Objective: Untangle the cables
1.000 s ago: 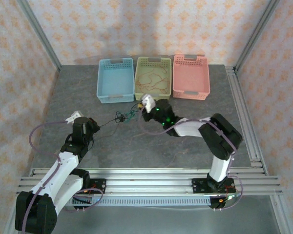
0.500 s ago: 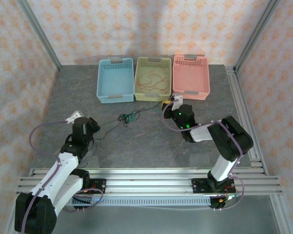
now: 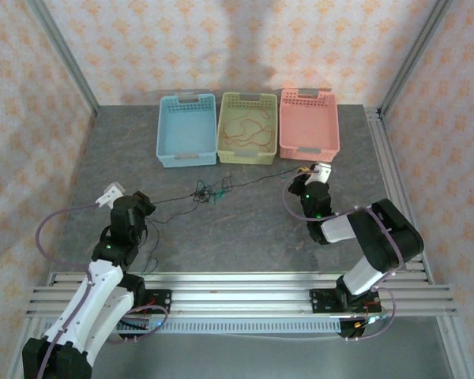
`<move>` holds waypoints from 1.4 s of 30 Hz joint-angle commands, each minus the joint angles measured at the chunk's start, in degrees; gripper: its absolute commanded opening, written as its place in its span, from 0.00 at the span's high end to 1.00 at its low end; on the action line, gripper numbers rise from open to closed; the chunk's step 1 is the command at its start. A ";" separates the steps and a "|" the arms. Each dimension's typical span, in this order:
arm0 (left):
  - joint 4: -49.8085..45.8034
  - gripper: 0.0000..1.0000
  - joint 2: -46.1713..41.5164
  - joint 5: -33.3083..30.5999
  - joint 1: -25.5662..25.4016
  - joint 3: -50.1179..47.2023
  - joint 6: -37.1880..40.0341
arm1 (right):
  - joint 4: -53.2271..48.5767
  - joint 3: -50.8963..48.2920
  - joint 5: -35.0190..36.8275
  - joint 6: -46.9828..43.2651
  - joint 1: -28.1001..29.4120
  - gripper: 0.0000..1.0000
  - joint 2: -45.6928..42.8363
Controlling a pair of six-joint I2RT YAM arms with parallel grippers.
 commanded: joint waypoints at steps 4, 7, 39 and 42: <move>-1.66 1.00 1.42 -3.91 0.45 0.11 -0.29 | 1.12 0.52 -1.67 2.26 -0.59 1.00 0.31; -0.90 1.00 2.06 -2.91 0.50 0.14 0.18 | 4.59 0.67 -8.61 2.19 -0.62 1.00 2.42; 0.94 1.00 5.26 0.05 0.41 1.10 1.24 | -26.78 14.75 -31.25 -3.88 6.76 0.50 1.73; 0.93 1.00 5.32 0.11 0.40 1.09 1.29 | -35.18 17.32 -30.61 -6.95 7.25 0.47 2.08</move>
